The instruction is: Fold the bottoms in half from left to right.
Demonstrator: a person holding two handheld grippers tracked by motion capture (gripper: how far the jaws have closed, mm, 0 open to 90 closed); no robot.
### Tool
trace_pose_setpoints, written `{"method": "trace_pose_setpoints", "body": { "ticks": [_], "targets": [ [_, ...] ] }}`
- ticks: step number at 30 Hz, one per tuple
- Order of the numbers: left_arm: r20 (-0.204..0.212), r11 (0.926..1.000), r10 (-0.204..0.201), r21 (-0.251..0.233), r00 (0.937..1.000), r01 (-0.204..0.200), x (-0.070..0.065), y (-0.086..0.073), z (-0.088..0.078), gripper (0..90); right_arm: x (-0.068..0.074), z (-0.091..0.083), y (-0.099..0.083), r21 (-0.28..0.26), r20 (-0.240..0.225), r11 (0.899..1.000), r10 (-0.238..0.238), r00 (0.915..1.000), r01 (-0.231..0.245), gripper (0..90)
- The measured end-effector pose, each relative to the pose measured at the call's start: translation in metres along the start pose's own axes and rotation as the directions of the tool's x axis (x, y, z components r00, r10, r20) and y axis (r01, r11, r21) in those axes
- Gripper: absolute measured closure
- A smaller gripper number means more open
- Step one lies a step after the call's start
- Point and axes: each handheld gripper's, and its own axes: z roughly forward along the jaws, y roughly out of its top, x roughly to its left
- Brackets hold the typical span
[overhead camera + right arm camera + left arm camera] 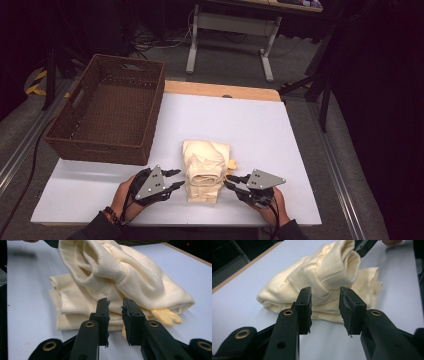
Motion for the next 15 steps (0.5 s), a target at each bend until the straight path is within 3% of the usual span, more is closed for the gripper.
{"method": "trace_pose_setpoints", "body": {
  "ticks": [7, 13, 15],
  "targets": [
    [0.035, 0.9990, -0.001, -0.045, 0.9994, 0.003, -0.008, 0.020, 0.000, 47.6, -0.006, -0.013, 0.004, -0.068, 0.026, 0.995, 0.075, 0.9969, -0.073, 81.4],
    [0.048, 0.9976, -0.041, -0.053, 0.9980, 0.044, -0.005, 0.032, 0.015, 38.5, -0.008, -0.010, 0.012, -0.090, 0.056, 0.990, 0.115, 0.9918, -0.109, 88.2],
    [0.070, 0.9980, -0.043, -0.044, 0.9966, 0.046, -0.002, 0.035, 0.023, 38.4, -0.008, -0.008, 0.014, -0.090, 0.067, 0.990, 0.113, 0.9913, -0.107, 89.1]
  ]
}}
